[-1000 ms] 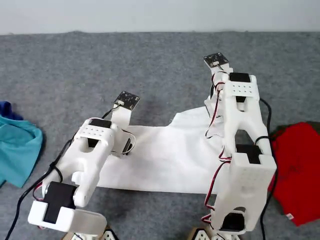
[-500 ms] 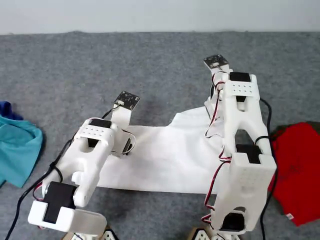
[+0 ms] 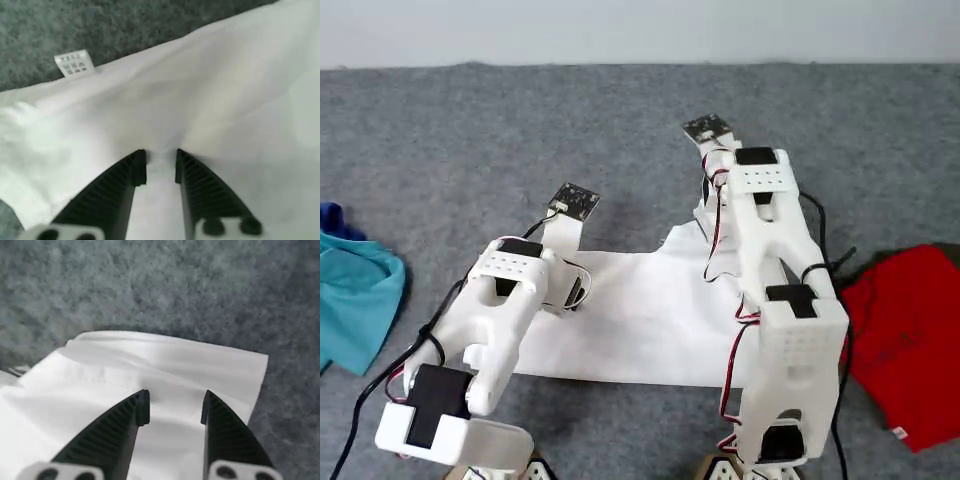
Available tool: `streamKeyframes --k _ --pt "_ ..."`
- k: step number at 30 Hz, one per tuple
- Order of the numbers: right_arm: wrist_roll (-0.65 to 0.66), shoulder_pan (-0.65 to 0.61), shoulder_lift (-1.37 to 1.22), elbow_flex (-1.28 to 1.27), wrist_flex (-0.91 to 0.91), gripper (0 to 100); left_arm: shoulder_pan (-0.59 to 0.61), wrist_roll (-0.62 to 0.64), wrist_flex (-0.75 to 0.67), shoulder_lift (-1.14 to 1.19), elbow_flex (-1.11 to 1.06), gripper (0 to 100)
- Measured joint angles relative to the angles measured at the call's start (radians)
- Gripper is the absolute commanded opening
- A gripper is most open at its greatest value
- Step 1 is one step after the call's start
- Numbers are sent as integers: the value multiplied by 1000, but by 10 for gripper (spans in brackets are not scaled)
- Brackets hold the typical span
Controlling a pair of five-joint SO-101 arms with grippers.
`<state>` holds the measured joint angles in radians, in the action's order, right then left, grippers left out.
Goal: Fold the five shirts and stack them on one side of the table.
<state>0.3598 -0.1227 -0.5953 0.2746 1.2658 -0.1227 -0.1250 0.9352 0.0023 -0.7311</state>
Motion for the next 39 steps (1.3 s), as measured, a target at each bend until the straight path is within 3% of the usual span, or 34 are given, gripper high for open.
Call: streamKeyframes --k 4,13,28,34,39 --pt "0 -2 -35 9 -3 157 0 0 0 0 0 108" --pt "51 5 -51 26 -40 9 0 0 0 0 0 108" --pt "54 -2 -69 203 23 13 0 0 0 0 0 108" --pt "54 23 -69 203 -2 154 0 0 0 0 0 108" --pt "54 60 -69 204 26 158 0 0 0 0 0 108"
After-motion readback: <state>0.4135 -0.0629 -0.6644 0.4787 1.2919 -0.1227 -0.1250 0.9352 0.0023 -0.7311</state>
